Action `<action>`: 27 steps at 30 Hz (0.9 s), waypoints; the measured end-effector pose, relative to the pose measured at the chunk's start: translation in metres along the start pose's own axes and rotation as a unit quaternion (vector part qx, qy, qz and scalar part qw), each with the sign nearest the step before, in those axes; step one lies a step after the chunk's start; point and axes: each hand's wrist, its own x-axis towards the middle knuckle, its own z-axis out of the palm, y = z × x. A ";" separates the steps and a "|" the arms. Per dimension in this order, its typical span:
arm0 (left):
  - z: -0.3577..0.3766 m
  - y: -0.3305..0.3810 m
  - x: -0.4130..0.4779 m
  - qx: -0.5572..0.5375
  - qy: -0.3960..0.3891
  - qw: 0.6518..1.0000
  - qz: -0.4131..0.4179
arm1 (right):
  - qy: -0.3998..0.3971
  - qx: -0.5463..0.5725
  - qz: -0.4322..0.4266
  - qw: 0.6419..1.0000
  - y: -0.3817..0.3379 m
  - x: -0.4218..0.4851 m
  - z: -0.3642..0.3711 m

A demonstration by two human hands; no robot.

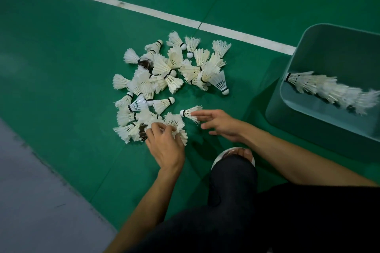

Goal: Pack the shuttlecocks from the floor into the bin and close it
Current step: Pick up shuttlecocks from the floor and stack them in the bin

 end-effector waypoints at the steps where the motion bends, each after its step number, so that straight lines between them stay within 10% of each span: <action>1: 0.000 0.000 0.000 0.006 -0.015 1.000 0.003 | -0.003 -0.017 -0.007 1.000 -0.001 0.001 0.004; 11: -0.016 0.039 0.023 -0.133 0.002 0.990 -0.048 | 0.118 -0.172 -0.086 0.974 -0.005 -0.001 0.005; 18: -0.074 0.123 0.053 -0.364 0.072 0.929 -0.002 | 0.300 -0.336 -0.268 0.852 -0.073 -0.054 -0.018; 27: -0.112 0.256 0.037 -0.451 0.012 0.872 0.192 | 0.523 -0.126 -0.333 0.774 -0.094 -0.186 -0.108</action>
